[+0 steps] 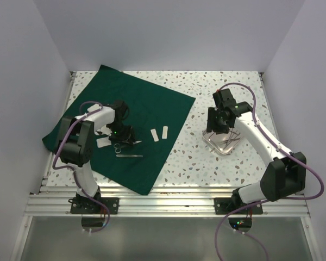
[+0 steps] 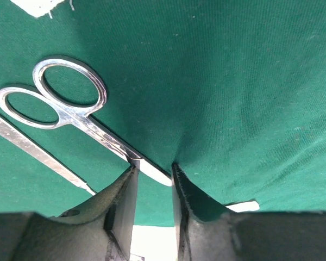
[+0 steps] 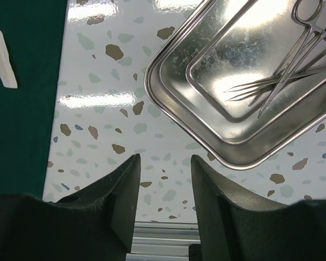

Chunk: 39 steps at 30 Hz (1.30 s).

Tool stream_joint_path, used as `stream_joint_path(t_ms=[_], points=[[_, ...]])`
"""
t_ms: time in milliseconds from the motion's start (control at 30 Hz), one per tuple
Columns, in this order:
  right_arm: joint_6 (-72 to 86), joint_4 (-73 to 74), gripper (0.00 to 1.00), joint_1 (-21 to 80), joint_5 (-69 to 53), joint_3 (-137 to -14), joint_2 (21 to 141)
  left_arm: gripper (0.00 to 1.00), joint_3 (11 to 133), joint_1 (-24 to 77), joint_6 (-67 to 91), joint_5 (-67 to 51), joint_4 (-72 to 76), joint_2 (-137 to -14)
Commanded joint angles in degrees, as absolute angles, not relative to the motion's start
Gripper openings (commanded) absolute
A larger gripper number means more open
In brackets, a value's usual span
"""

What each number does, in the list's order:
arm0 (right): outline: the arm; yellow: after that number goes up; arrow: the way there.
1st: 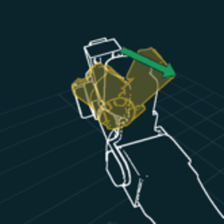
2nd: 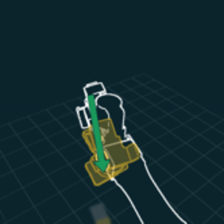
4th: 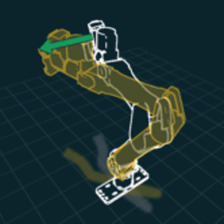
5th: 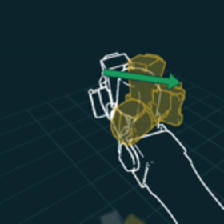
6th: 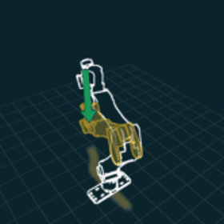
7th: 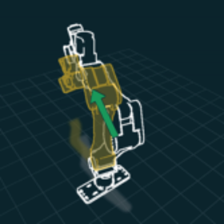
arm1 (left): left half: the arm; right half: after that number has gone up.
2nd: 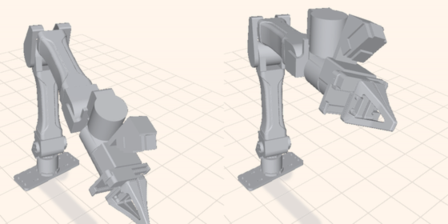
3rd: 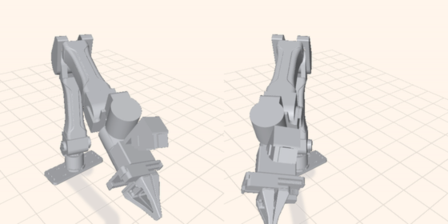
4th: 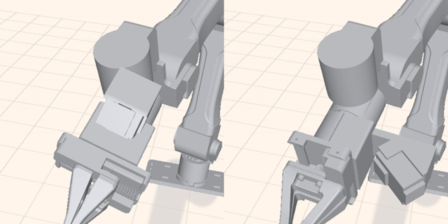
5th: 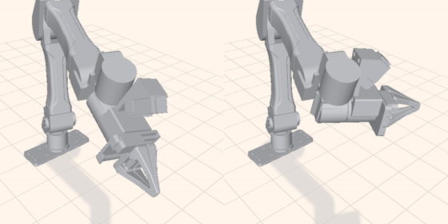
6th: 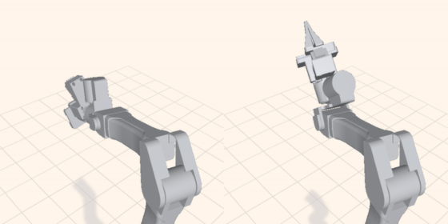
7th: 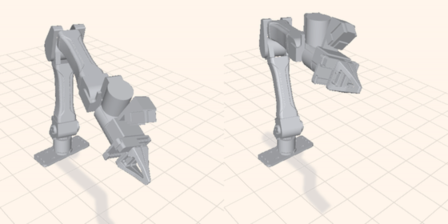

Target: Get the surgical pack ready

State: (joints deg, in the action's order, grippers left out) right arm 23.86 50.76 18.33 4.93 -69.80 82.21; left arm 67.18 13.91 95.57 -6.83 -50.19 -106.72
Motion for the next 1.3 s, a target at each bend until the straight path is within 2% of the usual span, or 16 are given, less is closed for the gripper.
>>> stream_joint_path(t_ms=[0, 100, 300, 333, 433, 667, 867, 1100, 1267], points=[[22.85, 49.31, 0.46, 18.19, 4.48, -69.52, 82.0, 0.33, 66.27, 13.54, 97.56, -4.39, -49.22, -107.23], [22.94, 49.57, 0.46, 18.28, 4.48, -69.78, 82.0, 0.28, 66.62, 13.54, 97.38, -4.04, -49.22, -107.14], [23.03, 50.18, 0.46, 18.28, 4.48, -70.75, 81.56, 0.1, 66.18, 13.54, 96.94, -5.01, -49.13, -105.21], [23.03, 50.27, 0.46, 18.28, 4.48, -70.93, 81.56, 0.1, 66.01, 13.54, 96.86, -5.01, -49.22, -104.77], [22.94, 50.45, 0.46, 18.19, 4.83, -71.71, 81.47, 0.0, 65.83, 13.62, 95.98, -5.36, -49.22, -102.4], [21.8, 51.06, 0.47, 18.28, 3.0, -74.44, 81.91, 0.0, 68.46, 17.74, 89.67, -5.89, -50.54, -96.42], [21.0, 48.53, 0.63, 18.28, -8.77, -76.38, 82.62, 0.0, 75.76, 25.74, 72.44, -4.04, -50.89, -94.4], [25.57, 41.24, 0.72, 18.89, -31.01, -75.25, 87.54, 0.0, 58.21, 26.89, 54.87, -18.18, -22.71, -76.23], [33.21, 29.91, 0.8, 23.36, -36.55, -72.86, 87.18, 0.0, 56.78, 28.91, 45.63, -25.31, -23.9, -74.01]])
